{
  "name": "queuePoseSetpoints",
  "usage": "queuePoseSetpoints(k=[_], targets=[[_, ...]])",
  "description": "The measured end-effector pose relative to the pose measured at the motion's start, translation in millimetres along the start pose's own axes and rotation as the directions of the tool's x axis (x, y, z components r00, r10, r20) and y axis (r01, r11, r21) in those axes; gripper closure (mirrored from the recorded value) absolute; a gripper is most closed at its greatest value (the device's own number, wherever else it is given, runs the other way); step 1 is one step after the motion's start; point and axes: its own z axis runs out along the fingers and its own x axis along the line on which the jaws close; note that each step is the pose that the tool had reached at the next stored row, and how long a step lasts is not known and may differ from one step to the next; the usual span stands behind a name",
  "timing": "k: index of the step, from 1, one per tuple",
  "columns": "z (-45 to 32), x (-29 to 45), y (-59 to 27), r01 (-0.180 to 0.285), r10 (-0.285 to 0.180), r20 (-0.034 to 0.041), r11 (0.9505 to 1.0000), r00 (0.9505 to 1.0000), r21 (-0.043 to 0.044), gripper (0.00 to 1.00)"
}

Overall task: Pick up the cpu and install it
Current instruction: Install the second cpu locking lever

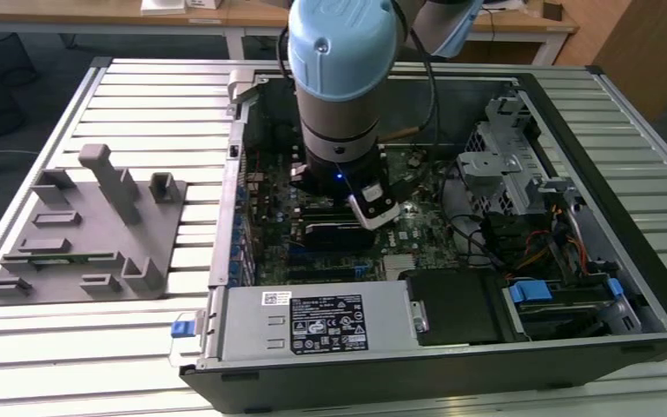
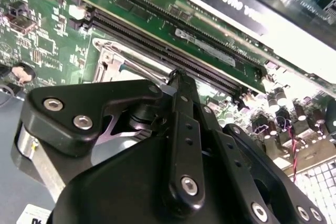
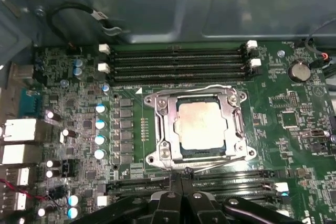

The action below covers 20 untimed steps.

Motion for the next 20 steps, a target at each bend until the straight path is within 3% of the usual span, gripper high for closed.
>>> queuePoseSetpoints(k=[3, 13, 20], targets=[[1.2, 2.5, -0.8, -0.001, 0.001, -0.0009, 0.9999, 1.0000, -0.0146, 0.89], [10.4, 10.6, -4.2, -0.002, 0.002, -0.0020, 0.9995, 1.0000, -0.0321, 0.89], [14.2, 18.3, -6.0, -0.004, 0.004, -0.0036, 0.9984, 1.0000, -0.0566, 0.89]])
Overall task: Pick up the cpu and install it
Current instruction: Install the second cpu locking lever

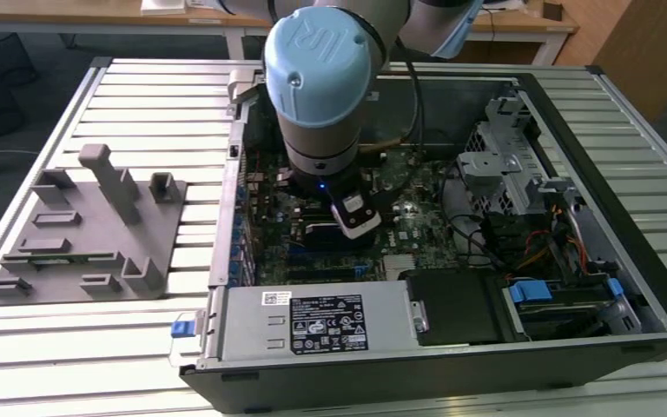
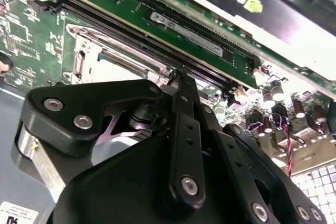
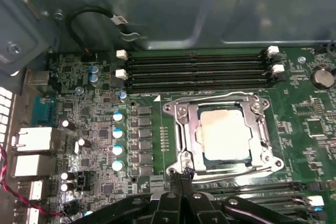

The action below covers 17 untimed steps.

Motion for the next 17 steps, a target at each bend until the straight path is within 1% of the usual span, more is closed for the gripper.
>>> queuePoseSetpoints(k=[2, 5, 11, 17], targets=[[1.7, 0.8, -0.7, 0.000, 0.000, -0.0004, 1.0000, 1.0000, -0.0066, 0.89], [3.8, 1.3, -1.3, -0.001, 0.001, -0.0006, 0.9999, 1.0000, -0.0115, 0.89], [6.6, 1.9, -1.4, -0.001, 0.001, -0.0009, 0.9999, 1.0000, -0.0138, 0.89], [8.4, 4.5, -0.8, -0.001, 0.001, -0.0008, 0.9999, 1.0000, -0.0156, 0.89]])
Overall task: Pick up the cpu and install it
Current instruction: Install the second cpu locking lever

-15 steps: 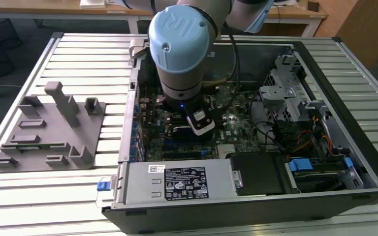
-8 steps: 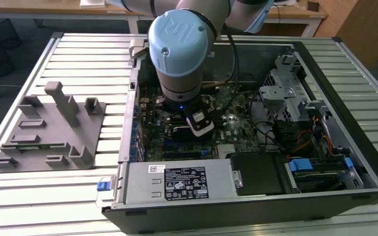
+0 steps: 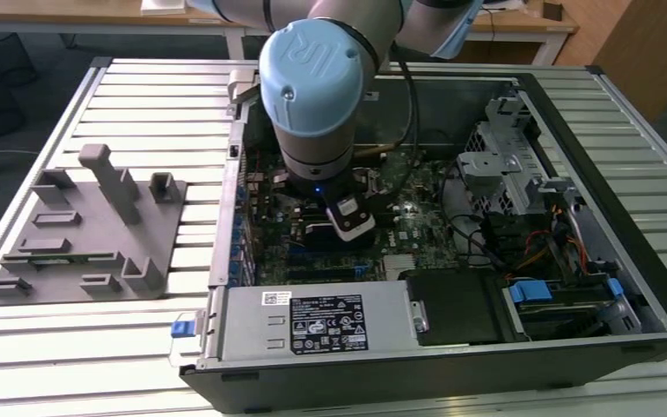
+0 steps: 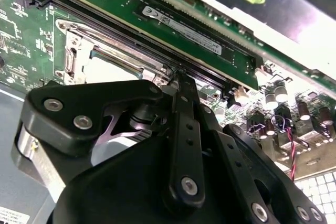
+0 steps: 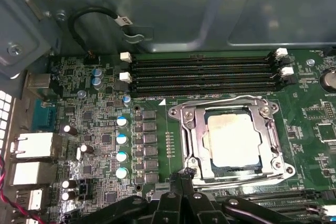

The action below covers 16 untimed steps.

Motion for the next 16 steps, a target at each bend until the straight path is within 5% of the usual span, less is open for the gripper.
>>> queuePoseSetpoints(k=[16], targets=[[1.3, 2.9, 0.1, 0.000, 0.000, 0.0010, 1.0000, 1.0000, 0.0035, 0.89]])
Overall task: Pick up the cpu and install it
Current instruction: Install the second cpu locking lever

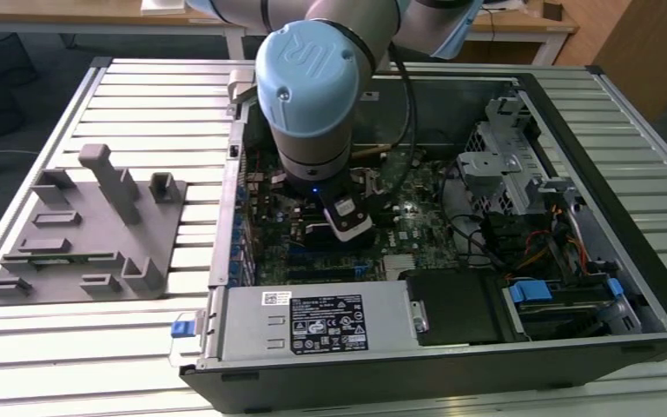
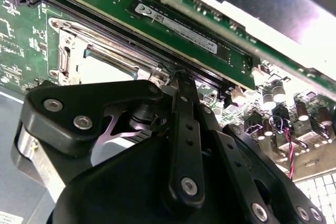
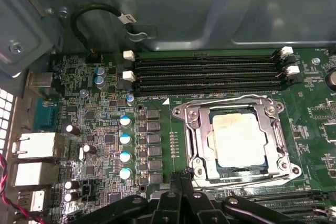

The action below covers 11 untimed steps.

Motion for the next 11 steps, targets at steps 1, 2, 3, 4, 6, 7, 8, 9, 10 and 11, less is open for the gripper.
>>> queuePoseSetpoints(k=[1, 2, 3, 4, 6, 7, 8, 9, 10, 11], targets=[[-0.9, -0.1, 0.4, 0.000, 0.000, 0.0005, 1.0000, 1.0000, 0.0005, 0.89], [-1.9, -0.2, 0.8, 0.000, 0.000, 0.0009, 1.0000, 1.0000, 0.0014, 0.89], [-2.9, -0.2, 1.2, 0.000, 0.000, 0.0014, 1.0000, 1.0000, 0.0032, 0.89], [-4.1, -0.2, 1.6, 0.001, -0.001, 0.0018, 1.0000, 1.0000, 0.0048, 0.89], [-6.4, -0.3, 2.5, 0.001, -0.001, 0.0026, 1.0000, 1.0000, 0.0078, 0.89], [-8.0, -0.4, 3.1, 0.001, -0.001, 0.0030, 0.9999, 1.0000, 0.0103, 0.89], [-9.7, -0.5, 3.8, 0.001, -0.001, 0.0035, 0.9999, 1.0000, 0.0128, 0.89], [-11.5, -0.6, 4.5, 0.001, -0.001, 0.0041, 0.9999, 1.0000, 0.0154, 0.89], [-13.4, -0.7, 5.2, 0.000, 0.000, 0.0046, 0.9998, 1.0000, 0.0182, 0.89], [-15.4, -0.8, 6.0, 0.000, 0.000, 0.0054, 0.9998, 1.0000, 0.0213, 0.89]])
